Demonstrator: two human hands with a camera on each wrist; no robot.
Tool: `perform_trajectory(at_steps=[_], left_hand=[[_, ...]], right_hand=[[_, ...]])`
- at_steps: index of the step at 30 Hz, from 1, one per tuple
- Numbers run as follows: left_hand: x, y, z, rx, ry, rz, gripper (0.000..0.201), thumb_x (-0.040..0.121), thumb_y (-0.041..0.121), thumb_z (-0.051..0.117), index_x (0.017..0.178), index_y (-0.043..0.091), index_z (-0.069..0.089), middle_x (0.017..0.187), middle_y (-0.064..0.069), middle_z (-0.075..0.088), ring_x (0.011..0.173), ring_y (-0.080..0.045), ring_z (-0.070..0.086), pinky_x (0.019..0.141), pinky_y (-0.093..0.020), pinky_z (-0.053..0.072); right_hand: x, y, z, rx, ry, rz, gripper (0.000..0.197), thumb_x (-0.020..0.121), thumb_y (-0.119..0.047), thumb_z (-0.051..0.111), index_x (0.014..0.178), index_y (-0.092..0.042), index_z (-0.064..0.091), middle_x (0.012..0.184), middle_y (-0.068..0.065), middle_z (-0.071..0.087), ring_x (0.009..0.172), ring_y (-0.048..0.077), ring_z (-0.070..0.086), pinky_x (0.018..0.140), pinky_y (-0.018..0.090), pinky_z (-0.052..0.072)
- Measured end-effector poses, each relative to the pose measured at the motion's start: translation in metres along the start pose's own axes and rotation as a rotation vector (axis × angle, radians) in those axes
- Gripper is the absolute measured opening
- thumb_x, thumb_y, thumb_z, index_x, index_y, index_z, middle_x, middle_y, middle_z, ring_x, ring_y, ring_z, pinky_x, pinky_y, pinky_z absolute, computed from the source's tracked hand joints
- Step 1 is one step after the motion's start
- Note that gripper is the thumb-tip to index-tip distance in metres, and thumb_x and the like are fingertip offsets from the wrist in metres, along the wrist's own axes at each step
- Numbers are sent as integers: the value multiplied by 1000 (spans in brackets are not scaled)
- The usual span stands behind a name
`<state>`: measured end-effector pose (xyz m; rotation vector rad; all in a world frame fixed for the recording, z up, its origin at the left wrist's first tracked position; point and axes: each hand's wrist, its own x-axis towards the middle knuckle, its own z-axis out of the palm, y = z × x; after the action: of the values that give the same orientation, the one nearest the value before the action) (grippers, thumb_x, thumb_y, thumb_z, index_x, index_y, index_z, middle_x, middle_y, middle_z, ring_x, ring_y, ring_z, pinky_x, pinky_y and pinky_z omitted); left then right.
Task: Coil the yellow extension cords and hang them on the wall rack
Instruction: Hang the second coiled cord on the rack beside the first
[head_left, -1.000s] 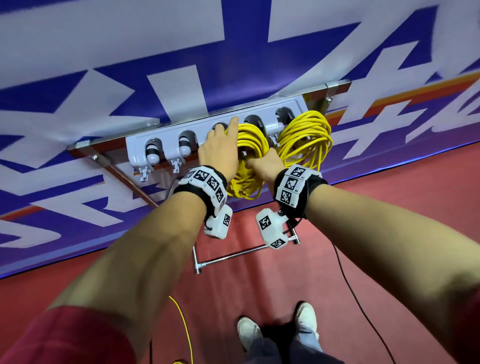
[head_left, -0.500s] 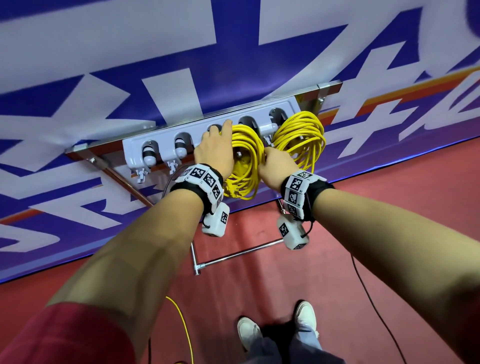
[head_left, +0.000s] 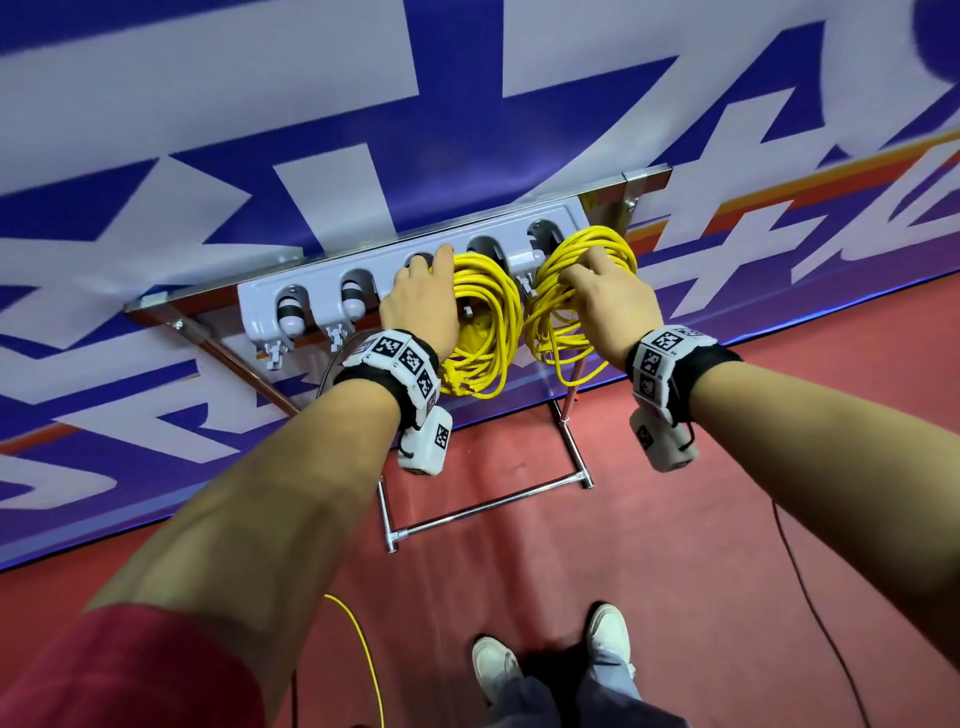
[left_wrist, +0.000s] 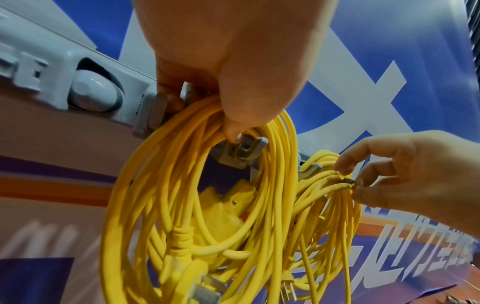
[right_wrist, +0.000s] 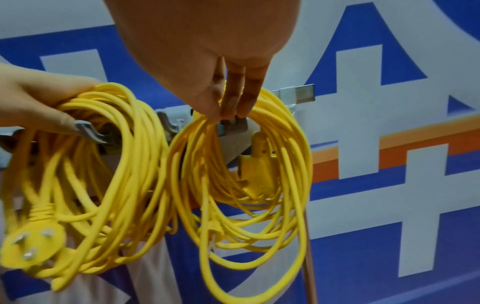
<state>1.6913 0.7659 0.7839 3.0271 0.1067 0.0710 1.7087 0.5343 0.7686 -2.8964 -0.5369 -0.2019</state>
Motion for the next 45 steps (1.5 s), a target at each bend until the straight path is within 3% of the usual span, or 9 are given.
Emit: perform_trajectory(at_steps=[5, 11, 19, 23, 27, 34, 40, 45], left_hand=[[0, 1, -1, 2, 1, -4, 62, 87, 8, 57, 143, 18, 31, 126, -16, 49, 113, -38, 51, 75, -47, 48], [1, 1, 1, 7, 5, -1, 64, 86, 8, 58, 143, 18, 31, 126, -16, 50, 112, -38, 52, 75, -47, 49], [1, 1, 1, 4, -2, -7, 65, 86, 7, 57, 144, 18, 31, 127, -15, 50, 112, -38, 52, 77, -48, 49], [2, 3, 0, 7, -6, -7, 64, 86, 7, 57, 144, 18, 31, 128, -15, 49, 112, -38, 52, 77, -47, 49], [1, 2, 1, 15, -8, -10, 65, 86, 7, 58, 143, 19, 30, 128, -15, 49, 112, -38, 52, 77, -47, 50], [1, 2, 3, 15, 1, -9, 66, 85, 6, 60, 142, 19, 31, 126, -15, 49, 111, -37, 52, 76, -47, 50], [-1, 4, 3, 14, 9, -18, 63, 86, 5, 57, 142, 19, 32, 125, -15, 49, 111, -37, 52, 75, -46, 49], [0, 3, 0, 3, -13, -13, 61, 87, 6, 56, 141, 19, 32, 128, -15, 49, 112, -37, 52, 77, -46, 49]], right_hand=[[8, 21, -4, -25, -7, -49, 10, 89, -11, 61, 99, -9, 63, 107, 12, 51, 89, 36, 55, 52, 35, 42], [12, 29, -10, -94, -59, -113, 8, 90, -8, 60, 97, -7, 61, 104, 13, 50, 80, 36, 55, 50, 31, 30], [22, 31, -30, -77, -10, -122, 15, 86, -7, 59, 101, -8, 64, 98, 16, 56, 76, 41, 61, 53, 33, 35], [28, 36, -27, -49, -35, -97, 12, 87, -10, 65, 99, -9, 69, 103, 15, 50, 72, 40, 60, 54, 35, 40], [25, 39, -16, 20, -25, -91, 19, 85, -12, 68, 104, -7, 71, 100, 17, 56, 78, 42, 62, 59, 41, 51], [24, 39, -11, 116, 57, -40, 6, 86, -7, 65, 88, -3, 69, 91, 17, 58, 75, 40, 60, 59, 39, 48], [17, 39, -14, 53, 7, -82, 15, 87, -9, 62, 94, -4, 73, 97, 16, 60, 78, 42, 62, 61, 44, 53], [16, 36, -26, 12, -16, -94, 18, 89, -13, 57, 98, -9, 72, 99, 13, 61, 83, 40, 61, 59, 38, 47]])
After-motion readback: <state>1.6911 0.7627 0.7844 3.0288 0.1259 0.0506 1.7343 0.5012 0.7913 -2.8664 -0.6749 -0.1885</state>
